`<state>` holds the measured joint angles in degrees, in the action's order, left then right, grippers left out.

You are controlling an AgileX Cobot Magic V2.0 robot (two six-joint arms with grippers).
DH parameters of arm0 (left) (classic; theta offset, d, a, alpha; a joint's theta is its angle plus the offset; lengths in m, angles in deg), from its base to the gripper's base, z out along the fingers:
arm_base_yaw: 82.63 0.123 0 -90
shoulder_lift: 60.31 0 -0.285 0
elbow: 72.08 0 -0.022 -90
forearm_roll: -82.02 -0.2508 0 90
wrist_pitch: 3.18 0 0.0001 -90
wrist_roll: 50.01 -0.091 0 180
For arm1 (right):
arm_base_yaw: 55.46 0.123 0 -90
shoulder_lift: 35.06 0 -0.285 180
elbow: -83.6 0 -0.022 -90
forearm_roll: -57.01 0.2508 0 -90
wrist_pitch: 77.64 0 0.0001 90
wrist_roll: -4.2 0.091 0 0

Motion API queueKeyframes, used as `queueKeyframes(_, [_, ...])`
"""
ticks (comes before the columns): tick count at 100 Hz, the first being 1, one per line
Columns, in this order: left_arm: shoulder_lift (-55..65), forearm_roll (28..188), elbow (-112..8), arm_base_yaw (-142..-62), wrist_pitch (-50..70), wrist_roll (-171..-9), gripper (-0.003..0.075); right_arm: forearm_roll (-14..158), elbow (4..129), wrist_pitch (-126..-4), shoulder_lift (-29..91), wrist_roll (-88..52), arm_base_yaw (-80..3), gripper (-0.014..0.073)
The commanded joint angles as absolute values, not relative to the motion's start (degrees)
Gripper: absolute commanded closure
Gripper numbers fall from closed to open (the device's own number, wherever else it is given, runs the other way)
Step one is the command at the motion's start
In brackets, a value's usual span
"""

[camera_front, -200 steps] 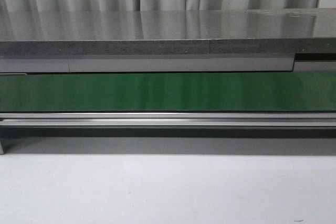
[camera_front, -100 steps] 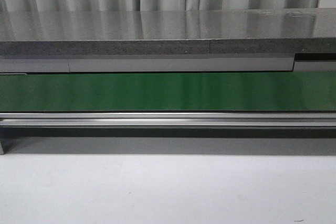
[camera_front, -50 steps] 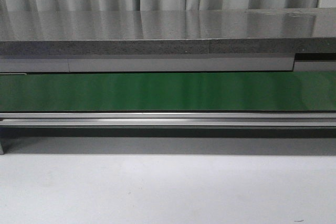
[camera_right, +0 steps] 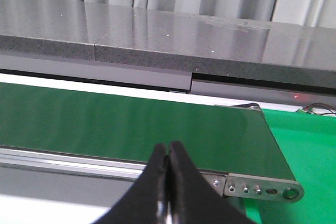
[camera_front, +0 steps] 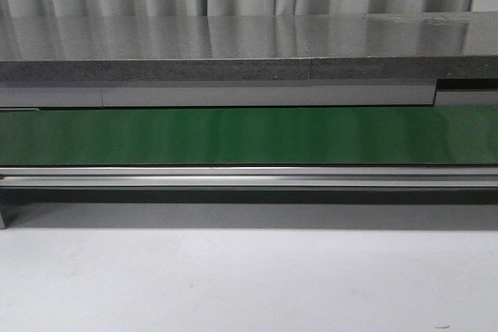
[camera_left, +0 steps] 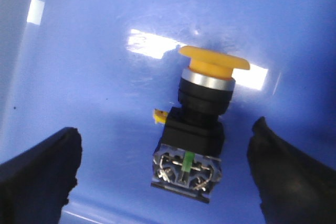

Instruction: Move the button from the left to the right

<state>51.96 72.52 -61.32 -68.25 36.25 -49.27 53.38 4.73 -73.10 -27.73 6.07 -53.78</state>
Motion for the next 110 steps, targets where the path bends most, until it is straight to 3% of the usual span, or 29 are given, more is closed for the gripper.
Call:
queueKeyframes(1, [50.97, 72.31, -63.03, -67.78, 34.08, -48.96, 0.0130, 52.76, 4.68, -78.02, -28.74, 5.98, -54.00, 0.0661])
queueKeyframes(29, [54.22, 73.76, -63.03, -67.30, 33.24, -48.96, 0.0132, 52.76, 4.68, -78.02, -28.74, 5.98, -54.00, 0.0661])
queueKeyframes(36, [54.45, 73.79, -63.03, -67.30, 33.24, -48.96, 0.0168, 52.76, 4.68, -78.02, -28.74, 5.98, -54.00, 0.0661])
queueKeyframes(46, [54.45, 74.08, -63.03, -67.30, 33.24, -48.96, 0.0307, 52.76, 4.68, -78.02, -28.74, 5.98, -54.00, 0.0661])
queueKeyframes(58, [54.45, 74.22, -63.03, -67.30, 33.59, -48.96, 0.0545, 52.76, 4.68, -78.02, -28.74, 5.98, -54.00, 0.0661])
queueKeyframes(69, [53.68, 74.83, -63.06, -67.30, 33.62, -48.96, 0.0717, 52.76, 4.68, -78.02, -28.74, 5.98, -54.00, 0.0661])
queueKeyframes(110, [41.33, 81.16, -63.06, -68.45, 34.73, -49.24, 0.0715, 52.76, 4.68, -78.02, -28.74, 5.98, -54.00, 0.0661])
